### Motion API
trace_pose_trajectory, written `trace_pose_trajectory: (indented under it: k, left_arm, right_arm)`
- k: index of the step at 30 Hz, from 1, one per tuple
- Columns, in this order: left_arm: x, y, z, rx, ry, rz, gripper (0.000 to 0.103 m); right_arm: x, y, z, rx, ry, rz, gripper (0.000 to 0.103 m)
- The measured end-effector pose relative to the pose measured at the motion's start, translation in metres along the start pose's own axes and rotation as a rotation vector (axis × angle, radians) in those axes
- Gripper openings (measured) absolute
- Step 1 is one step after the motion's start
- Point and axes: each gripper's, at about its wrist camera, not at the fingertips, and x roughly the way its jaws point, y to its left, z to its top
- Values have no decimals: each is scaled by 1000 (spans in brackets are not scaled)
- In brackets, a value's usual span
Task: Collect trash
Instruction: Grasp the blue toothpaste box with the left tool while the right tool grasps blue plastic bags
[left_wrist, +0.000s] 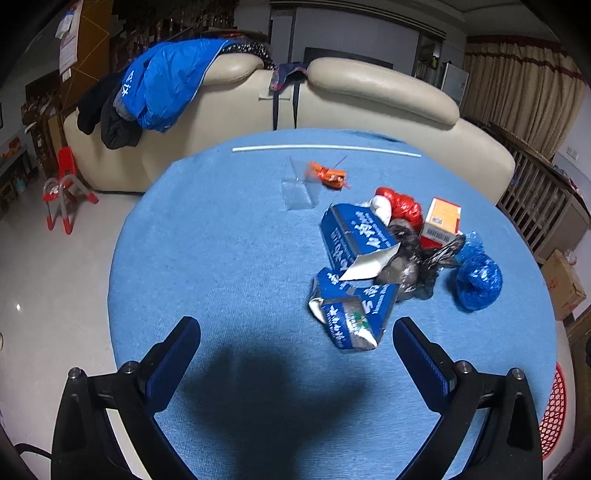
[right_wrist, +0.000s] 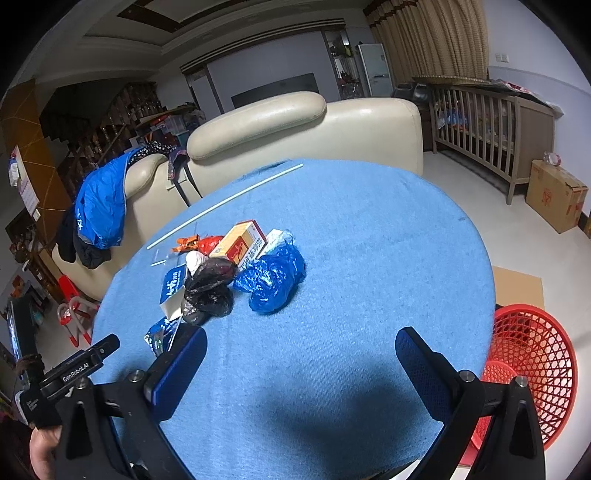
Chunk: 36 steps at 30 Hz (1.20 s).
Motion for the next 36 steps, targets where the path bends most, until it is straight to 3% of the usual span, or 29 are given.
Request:
trace_pose_trajectory:
  k: [9,15,21,22,23,24,26,32,36]
  left_arm:
    - [38,-35,-4,154,72,-13,103]
    - [61,-17,8,1,113,-65,103]
    - [80,-23,12,-37,139,-25,103]
    - [84,-23,10,-55,143,-27,96]
    - [88,-21,8,-71,155,-45,74]
    - [91,-20,6,-85,174,-71,60]
    - [91,-20,4,-75,160,-94,45]
    - [87,-13,2,-93,151,-152,40]
    - [80,-10,1,-85,140,-147,39]
  right_arm:
    - [17,-7,-9,12,49,-7,103]
    - [29,-13,-11,23,76,-15,103]
    - [42,-12,-12,27,108,-12,103]
    - [43,-11,-12,22,109,-12,103]
    - [44,-11,-12,16,111,-14,103]
    - [44,-11,-12,12,111,-16,103]
    - [45,-12,-12,11,114,-20,103]
    - [55,-13,-9,18,136,-22,103]
    - [65,-6,-2,-7,143,-19,103]
